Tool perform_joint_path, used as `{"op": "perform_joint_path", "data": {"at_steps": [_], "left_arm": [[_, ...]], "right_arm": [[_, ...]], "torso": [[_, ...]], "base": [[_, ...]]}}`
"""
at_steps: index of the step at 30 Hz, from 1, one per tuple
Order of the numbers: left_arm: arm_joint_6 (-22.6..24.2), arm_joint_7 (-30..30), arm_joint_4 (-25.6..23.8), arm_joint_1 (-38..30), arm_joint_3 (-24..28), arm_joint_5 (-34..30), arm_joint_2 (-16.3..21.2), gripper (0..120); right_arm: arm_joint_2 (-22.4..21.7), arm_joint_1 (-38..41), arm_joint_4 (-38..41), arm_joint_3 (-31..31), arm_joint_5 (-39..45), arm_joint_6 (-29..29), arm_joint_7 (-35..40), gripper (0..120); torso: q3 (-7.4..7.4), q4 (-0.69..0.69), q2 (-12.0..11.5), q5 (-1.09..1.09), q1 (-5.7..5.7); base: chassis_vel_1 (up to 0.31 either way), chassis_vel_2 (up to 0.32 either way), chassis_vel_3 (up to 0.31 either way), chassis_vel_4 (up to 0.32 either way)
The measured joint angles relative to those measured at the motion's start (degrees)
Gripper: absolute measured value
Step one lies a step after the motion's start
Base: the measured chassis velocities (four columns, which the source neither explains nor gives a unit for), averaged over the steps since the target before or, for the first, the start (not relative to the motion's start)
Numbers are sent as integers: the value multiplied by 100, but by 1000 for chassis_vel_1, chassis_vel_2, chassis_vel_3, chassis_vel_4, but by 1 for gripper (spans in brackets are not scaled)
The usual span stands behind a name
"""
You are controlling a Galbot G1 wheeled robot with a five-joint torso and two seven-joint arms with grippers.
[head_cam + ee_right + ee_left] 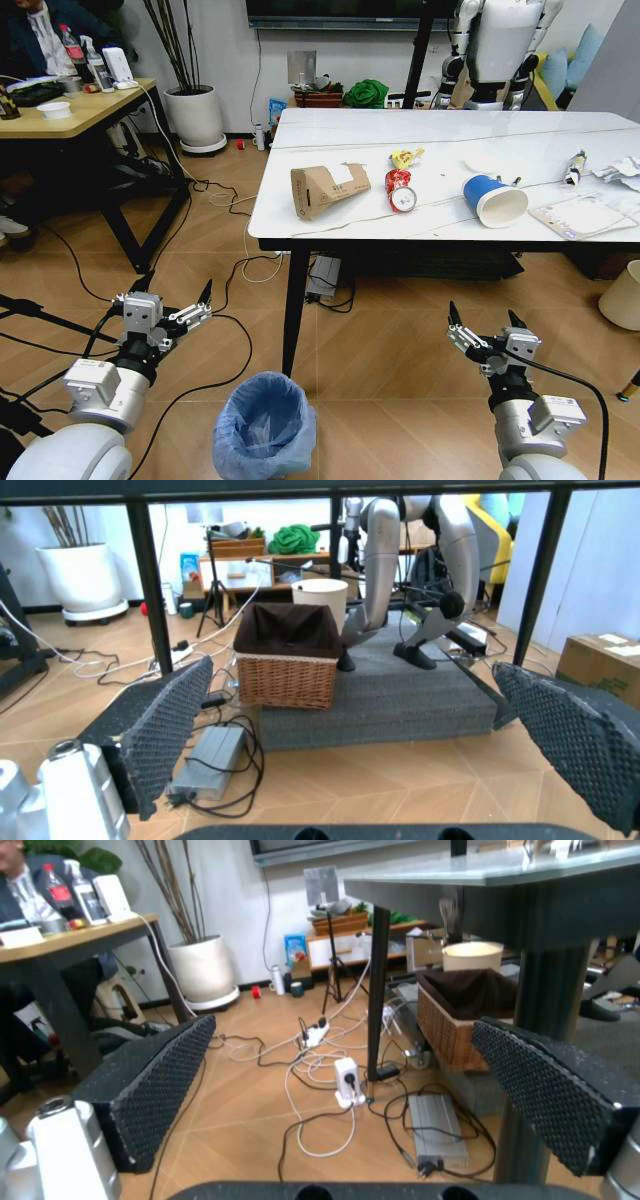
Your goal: Pick up the trash bin and place the trash from the table into it.
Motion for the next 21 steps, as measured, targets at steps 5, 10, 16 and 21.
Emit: {"op": "perform_joint_path", "data": {"at_steps": [5, 10, 16, 21], "left_arm": [[-31, 11, 129, -51, 52, -19, 86, 100], [-9, -13, 168, -93, 39, -130, 147, 100], [-14, -25, 209, -89, 33, -164, 185, 100], [-24, -25, 209, -43, 34, -176, 151, 100]], "right_arm": [[16, 9, -37, 6, -37, 85, 4, 100], [18, 78, -81, -5, -48, 90, 0, 100], [19, 77, -125, -31, -62, 92, -4, 100], [22, 69, -135, -49, -72, 105, -5, 100]], "torso": [[-72, 0, -115, -1, -43], [-155, 0, -243, 0, -88], [-229, 0, -361, -1, -132], [-307, 0, -479, -1, -173]], "base": [[0, 0, 0, 0], [0, 0, 0, 0], [0, 0, 0, 0], [0, 0, 0, 0]]}}
